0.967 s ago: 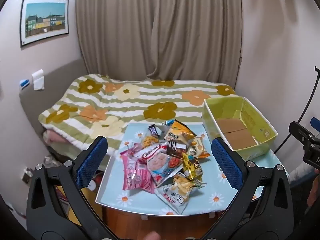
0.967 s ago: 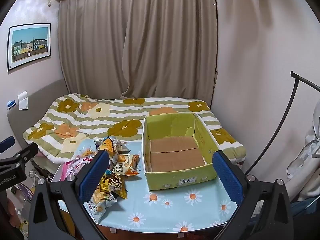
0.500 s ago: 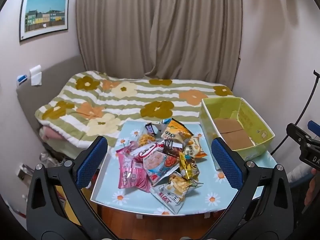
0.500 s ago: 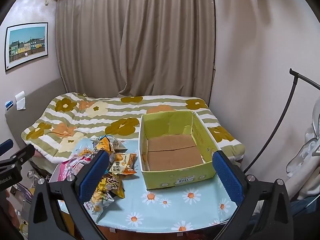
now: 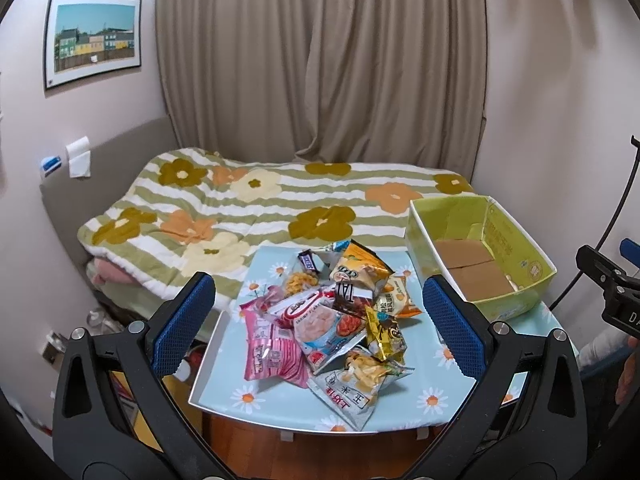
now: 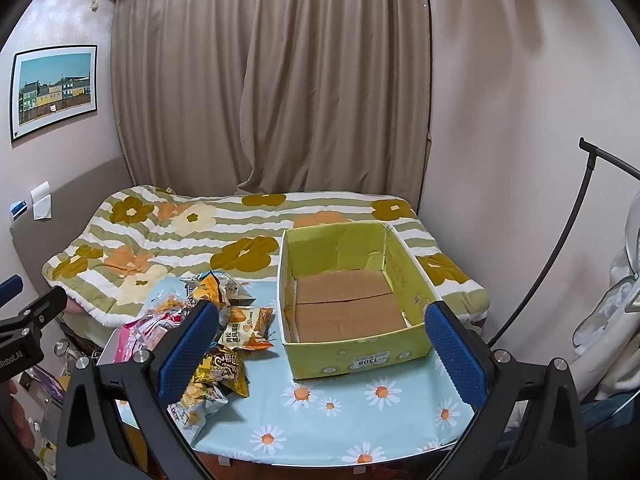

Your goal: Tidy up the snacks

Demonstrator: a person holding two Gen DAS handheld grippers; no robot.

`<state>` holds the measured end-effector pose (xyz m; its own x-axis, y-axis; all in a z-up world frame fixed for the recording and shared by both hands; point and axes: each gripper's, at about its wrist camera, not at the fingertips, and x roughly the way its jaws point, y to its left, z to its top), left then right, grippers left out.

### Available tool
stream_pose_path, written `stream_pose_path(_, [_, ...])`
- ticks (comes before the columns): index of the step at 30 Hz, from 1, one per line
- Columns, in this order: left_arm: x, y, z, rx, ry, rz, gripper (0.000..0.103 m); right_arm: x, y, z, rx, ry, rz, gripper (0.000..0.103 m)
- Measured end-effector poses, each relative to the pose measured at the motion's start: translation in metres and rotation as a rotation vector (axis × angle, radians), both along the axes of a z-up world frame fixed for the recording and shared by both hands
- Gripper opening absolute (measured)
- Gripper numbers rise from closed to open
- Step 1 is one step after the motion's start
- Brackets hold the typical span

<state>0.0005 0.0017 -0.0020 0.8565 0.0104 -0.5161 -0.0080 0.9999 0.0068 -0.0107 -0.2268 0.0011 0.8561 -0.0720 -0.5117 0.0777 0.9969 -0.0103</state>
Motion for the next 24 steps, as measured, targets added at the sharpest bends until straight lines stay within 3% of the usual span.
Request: stream_pose_path(24, [-0.0017,0.0008,0.0022,-0.017,0.015,-0.019,0.103,0.0007,0.0021,0.0052,0.002,-0.003,0.014,0.102])
